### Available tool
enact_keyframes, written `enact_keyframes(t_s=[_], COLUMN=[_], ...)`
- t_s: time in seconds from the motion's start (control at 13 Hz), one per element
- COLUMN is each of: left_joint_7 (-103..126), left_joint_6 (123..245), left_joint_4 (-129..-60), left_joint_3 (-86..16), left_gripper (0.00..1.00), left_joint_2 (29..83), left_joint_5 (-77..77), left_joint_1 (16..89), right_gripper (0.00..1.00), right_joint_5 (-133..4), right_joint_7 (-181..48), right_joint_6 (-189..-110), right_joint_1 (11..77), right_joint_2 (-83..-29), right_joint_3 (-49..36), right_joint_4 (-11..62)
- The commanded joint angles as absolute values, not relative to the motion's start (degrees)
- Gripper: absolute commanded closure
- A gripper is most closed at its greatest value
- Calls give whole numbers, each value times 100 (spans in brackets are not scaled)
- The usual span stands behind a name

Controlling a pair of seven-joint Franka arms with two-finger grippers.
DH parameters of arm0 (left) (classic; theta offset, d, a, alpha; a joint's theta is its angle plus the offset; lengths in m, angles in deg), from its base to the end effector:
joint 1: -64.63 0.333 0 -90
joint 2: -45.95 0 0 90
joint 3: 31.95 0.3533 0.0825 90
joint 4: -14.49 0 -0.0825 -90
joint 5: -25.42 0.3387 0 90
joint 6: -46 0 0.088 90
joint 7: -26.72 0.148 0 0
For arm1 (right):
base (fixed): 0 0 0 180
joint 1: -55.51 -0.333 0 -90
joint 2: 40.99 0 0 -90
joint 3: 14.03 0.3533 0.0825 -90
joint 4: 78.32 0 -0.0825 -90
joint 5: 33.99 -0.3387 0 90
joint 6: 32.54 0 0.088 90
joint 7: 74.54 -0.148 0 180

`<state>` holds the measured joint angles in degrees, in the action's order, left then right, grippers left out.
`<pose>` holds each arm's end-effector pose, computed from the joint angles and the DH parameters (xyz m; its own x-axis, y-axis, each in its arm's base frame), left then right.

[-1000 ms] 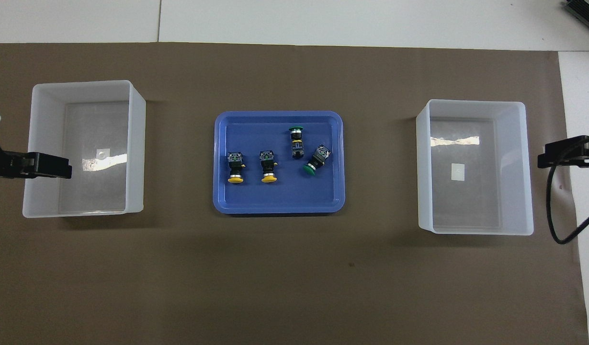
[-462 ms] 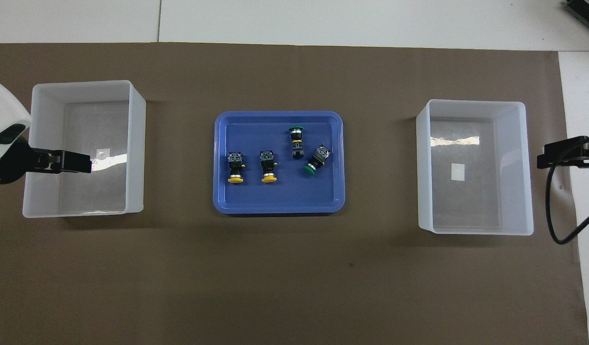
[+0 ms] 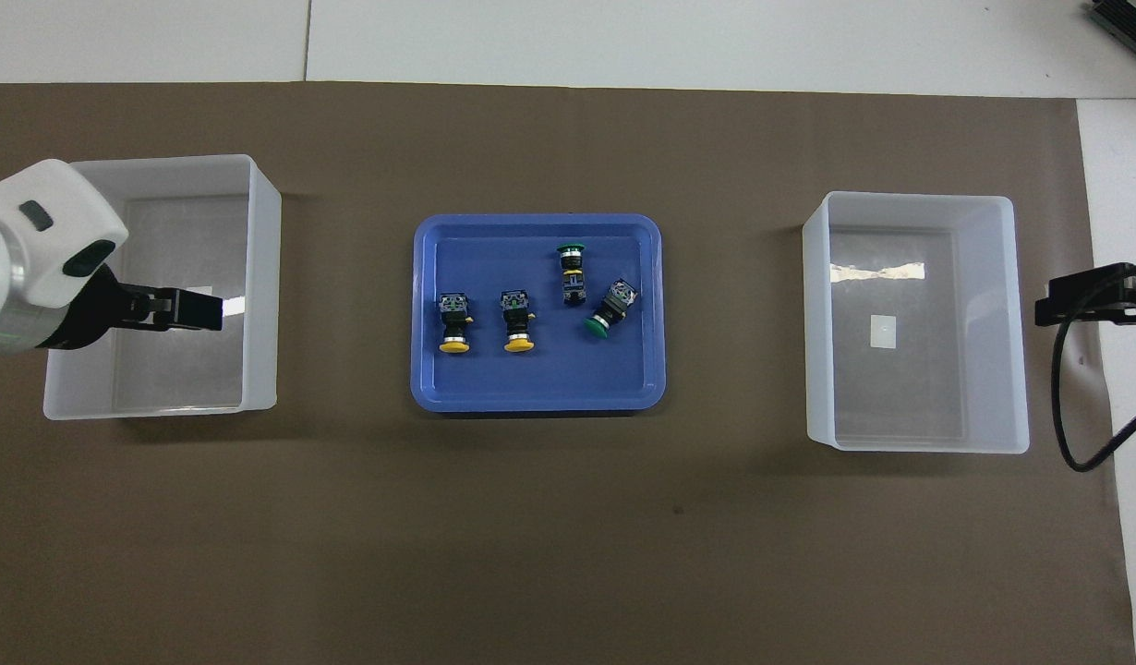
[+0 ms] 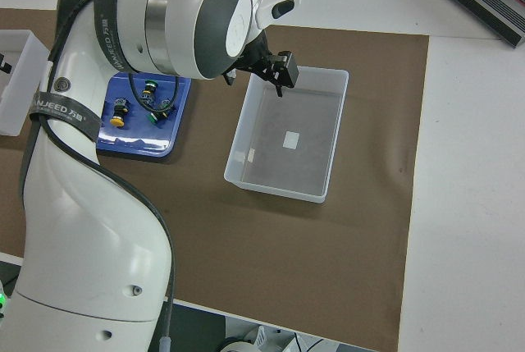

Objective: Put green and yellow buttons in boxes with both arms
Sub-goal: 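Grasp a yellow-based button in the tray with the left gripper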

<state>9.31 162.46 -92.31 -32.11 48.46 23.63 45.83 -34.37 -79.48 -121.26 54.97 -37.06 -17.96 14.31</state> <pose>0.5198 -0.1816 0.5124 0.9939 -0.0112 0.1097 -0.0184 -0.9977 0.0654 0.4821 -0.0289 0.6332 0.9895 -0.1446 -0.0008 -0.1446 -0.9894 -0.0113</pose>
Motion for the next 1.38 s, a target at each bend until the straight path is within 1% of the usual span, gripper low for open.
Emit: enact_keyframes(t_s=[0.0,0.23,0.38,0.62,0.92,1.31], left_joint_7=[476,186,-60,-254,-666,-738], left_joint_6=[16893,17246,17335,17651,18187,18477], left_joint_4=[-9220,-9159,-9010,-9001,-8843,-8842], left_joint_3=[-3125,-3116,-3099,-3098,-3090,-3090], left_gripper=[0,0,0,0,0,0], left_joint_2=[5209,5464,5824,6123,6790,7038], left_joint_5=[2270,2130,2156,2173,2270,2296], left_joint_1=[4223,3959,3678,3467,3229,3062], right_gripper=[0,0,0,0,0,0], right_joint_5=[-3461,-3461,-3461,-3461,-3461,-3470], right_joint_7=[-7841,-7823,-7814,-7832,-7841,-7850], right_joint_6=[-12130,-12078,-12069,-12078,-12087,-12131], right_joint_1=[5542,5551,5551,5551,5551,5551], right_joint_2=[-3571,-3571,-3571,-3571,-3571,-3537], right_joint_3=[-1745,-1737,-1737,-1737,-1737,-1737], right_joint_4=[1581,1589,1589,1589,1589,1659])
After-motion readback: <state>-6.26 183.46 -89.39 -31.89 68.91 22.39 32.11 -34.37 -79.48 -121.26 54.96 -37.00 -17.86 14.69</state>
